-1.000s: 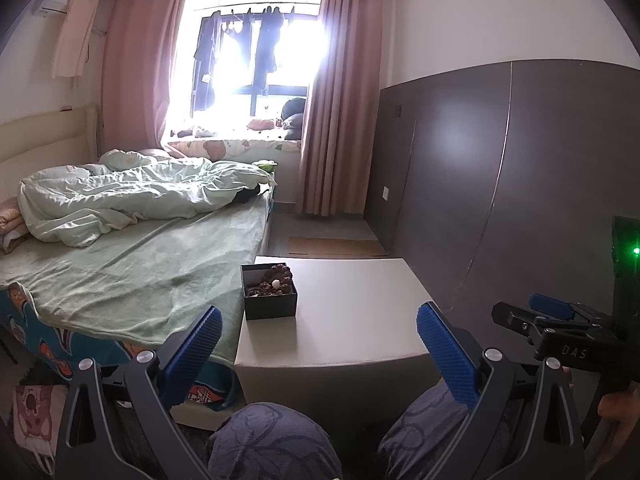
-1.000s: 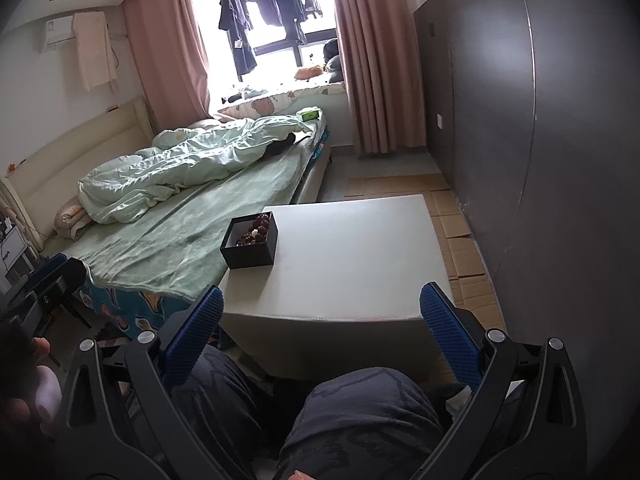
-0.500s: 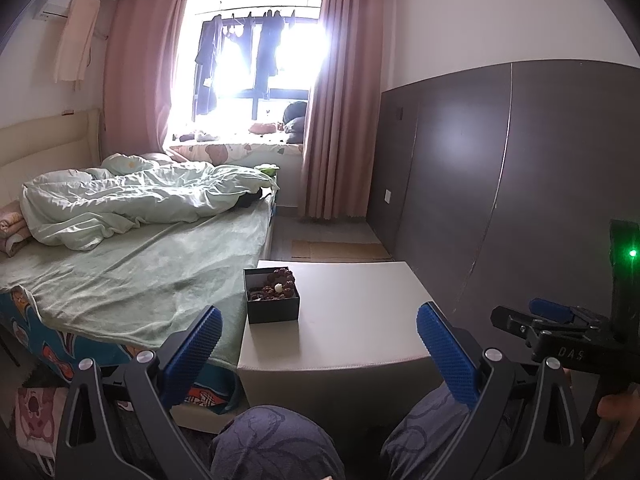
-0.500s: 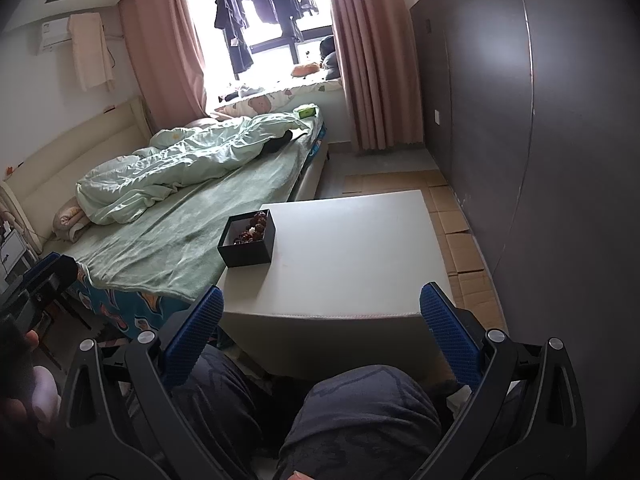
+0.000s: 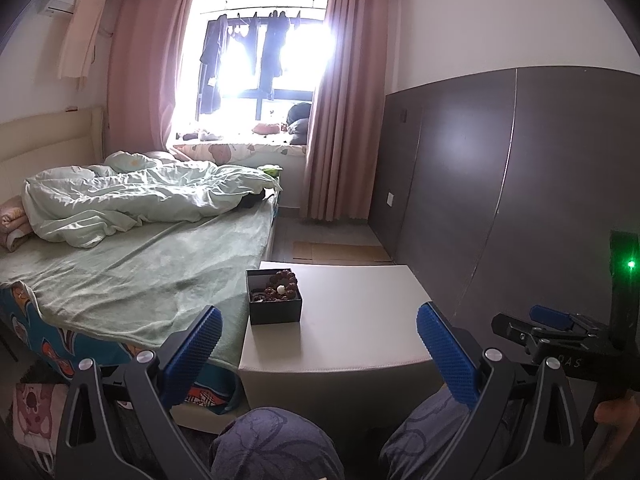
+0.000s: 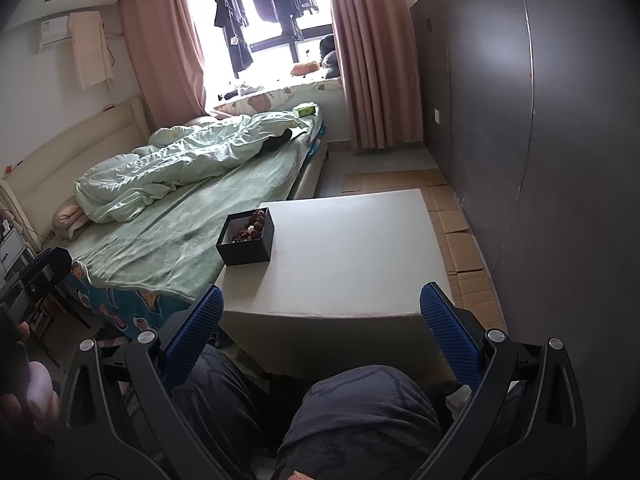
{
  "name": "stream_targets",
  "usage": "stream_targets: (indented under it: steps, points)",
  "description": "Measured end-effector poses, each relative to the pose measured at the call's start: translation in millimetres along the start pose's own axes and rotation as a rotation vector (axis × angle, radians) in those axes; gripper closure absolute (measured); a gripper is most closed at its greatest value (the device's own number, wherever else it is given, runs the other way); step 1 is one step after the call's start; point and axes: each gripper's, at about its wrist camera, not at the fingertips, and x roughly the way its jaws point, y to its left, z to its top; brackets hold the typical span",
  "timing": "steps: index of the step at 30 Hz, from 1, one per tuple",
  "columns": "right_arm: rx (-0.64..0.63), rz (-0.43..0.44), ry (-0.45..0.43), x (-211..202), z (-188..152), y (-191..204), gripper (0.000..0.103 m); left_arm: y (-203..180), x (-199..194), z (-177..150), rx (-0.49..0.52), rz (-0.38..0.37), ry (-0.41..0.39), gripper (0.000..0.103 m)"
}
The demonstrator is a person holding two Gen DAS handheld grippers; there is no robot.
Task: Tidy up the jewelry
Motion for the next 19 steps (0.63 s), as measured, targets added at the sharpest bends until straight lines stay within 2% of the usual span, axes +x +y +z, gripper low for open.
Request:
stream_targets:
  steps: [19]
  points:
    - [-0.002, -0.011, 0.024, 11, -2, 1, 0.005, 10, 18, -4, 0.001, -0.009, 0.022, 0.008]
